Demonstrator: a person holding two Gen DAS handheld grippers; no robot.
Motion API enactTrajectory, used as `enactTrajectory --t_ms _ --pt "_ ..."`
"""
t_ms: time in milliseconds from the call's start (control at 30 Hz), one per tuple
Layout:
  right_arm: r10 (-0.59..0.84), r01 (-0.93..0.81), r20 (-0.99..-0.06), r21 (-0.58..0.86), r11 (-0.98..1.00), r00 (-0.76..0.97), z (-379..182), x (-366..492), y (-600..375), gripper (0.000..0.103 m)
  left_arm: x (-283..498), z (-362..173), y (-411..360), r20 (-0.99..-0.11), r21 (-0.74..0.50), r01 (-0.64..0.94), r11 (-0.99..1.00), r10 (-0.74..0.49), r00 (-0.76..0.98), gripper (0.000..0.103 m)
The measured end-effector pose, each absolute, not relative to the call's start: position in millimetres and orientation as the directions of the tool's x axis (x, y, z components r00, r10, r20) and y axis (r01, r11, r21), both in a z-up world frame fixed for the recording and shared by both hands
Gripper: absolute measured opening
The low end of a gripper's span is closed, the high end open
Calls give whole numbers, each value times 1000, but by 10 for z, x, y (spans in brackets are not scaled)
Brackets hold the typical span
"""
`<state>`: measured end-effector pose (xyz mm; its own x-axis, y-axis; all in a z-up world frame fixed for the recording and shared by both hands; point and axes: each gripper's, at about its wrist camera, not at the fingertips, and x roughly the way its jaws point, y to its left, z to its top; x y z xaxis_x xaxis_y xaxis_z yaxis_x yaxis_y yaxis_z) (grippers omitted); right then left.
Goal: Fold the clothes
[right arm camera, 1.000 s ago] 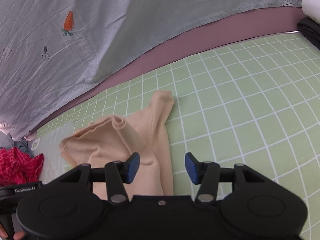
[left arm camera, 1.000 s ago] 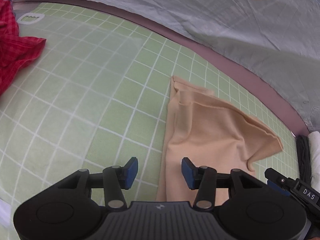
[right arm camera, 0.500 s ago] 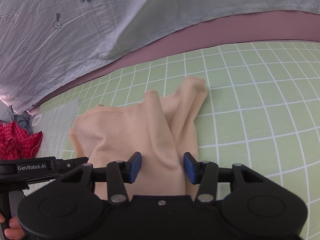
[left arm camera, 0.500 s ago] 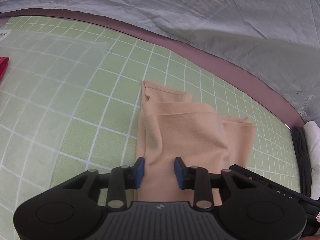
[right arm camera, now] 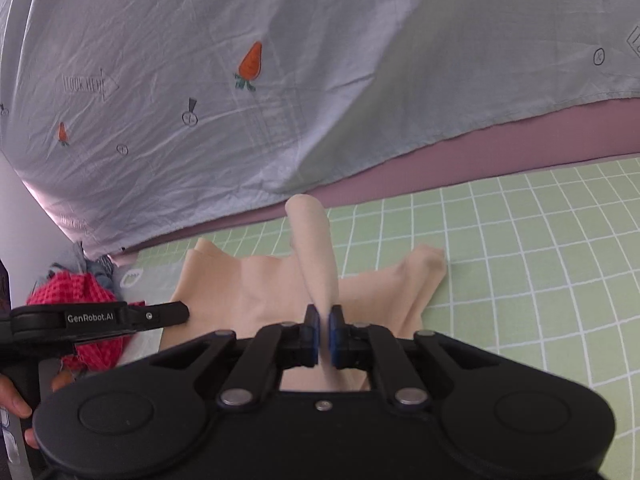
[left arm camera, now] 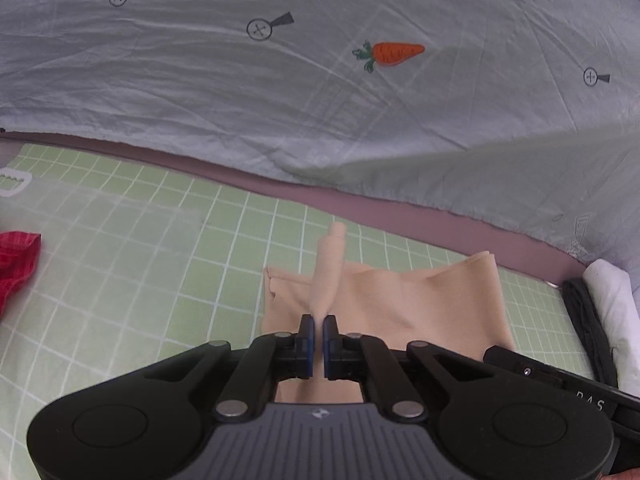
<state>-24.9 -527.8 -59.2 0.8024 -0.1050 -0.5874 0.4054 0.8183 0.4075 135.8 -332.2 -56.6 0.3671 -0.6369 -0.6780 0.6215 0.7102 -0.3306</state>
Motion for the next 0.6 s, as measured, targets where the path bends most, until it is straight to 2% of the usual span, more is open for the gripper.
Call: enactTrajectory --t_ms 100,367,433,467,533,600 --pt "-163 414 -583 328 849 796 -610 -111 -5365 5 1521 -614 -3482 -657 -341 595 728 -637 404 4" --pt "-254 504 -678 198 840 690 -1174 368 -5524 7 1884 -1130 -4017 -746 -270 559 784 -537 393 4" --pt "-272 537 -705 182 823 655 -1273 414 -5557 16 1929 -1252 -4088 -781 -242 565 789 -504 368 6" --pt "-283 556 -710 181 811 644 -1279 416 -5567 27 1935 -1275 -4090 -789 -233 572 787 -496 361 9" --pt "-297 599 -714 210 773 634 -1262 358 -5600 39 1924 -1264 -4044 -790 -222 588 778 -497 359 14" --pt "-251 614 -715 306 728 653 -1271 270 -5652 45 1940 -1232 -3964 -798 -237 590 772 -501 335 29"
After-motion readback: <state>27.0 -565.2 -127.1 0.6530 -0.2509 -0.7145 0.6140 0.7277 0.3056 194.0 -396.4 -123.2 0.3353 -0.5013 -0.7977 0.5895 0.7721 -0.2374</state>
